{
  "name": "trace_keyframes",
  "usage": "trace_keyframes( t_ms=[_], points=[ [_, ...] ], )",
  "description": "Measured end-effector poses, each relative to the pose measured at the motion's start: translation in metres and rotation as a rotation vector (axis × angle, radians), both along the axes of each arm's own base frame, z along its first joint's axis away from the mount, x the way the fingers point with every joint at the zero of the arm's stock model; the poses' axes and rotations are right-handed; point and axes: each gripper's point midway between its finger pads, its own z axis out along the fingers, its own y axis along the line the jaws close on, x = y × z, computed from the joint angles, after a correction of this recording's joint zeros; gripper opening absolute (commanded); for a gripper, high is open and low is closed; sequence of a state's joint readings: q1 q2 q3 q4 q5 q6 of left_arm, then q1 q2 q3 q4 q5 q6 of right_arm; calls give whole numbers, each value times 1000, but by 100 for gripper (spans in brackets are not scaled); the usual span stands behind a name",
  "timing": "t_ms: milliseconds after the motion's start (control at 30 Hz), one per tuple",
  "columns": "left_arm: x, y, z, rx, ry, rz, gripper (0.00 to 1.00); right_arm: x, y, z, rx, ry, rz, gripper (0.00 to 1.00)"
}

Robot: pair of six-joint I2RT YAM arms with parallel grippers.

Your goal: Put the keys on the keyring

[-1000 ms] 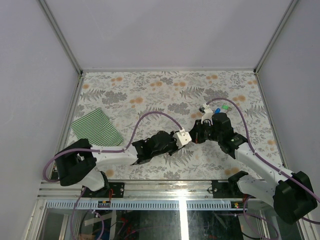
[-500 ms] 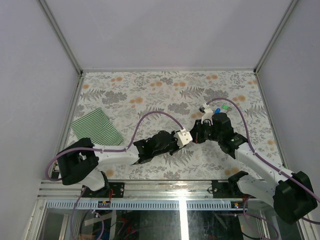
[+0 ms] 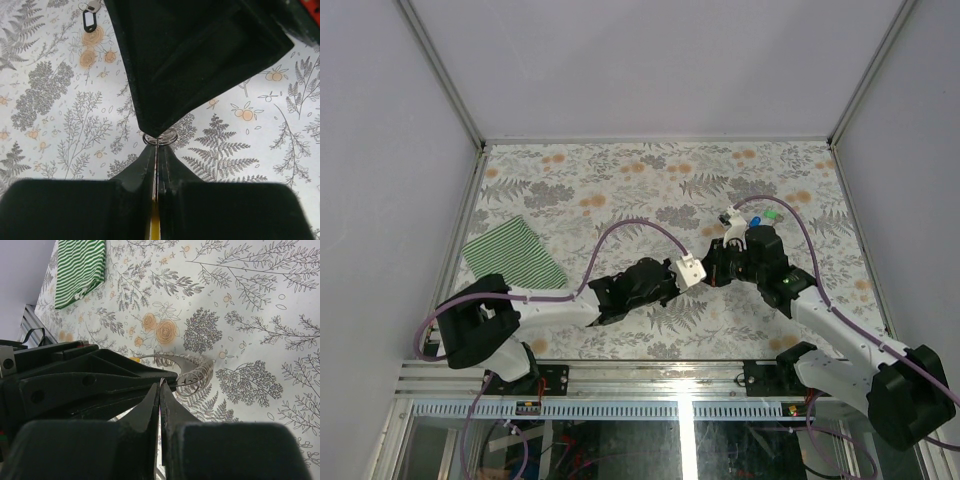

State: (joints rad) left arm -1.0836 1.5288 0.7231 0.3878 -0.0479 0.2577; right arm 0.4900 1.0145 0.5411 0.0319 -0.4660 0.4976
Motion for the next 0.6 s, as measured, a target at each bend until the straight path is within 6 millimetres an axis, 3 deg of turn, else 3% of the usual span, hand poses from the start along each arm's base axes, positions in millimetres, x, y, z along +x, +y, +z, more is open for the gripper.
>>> trace_keyframes(
  t_ms=[233, 400, 600],
  points=[
    [0, -1, 2, -7, 3, -5, 0, -2, -1, 2, 1, -3, 0, 2],
    [-3, -2, 15, -45, 2, -18, 0, -4, -3, 14, 7, -18, -4, 23],
    [-10, 3, 62, -170, -38, -27, 0, -5, -5, 56, 45, -106, -13, 51]
  ],
)
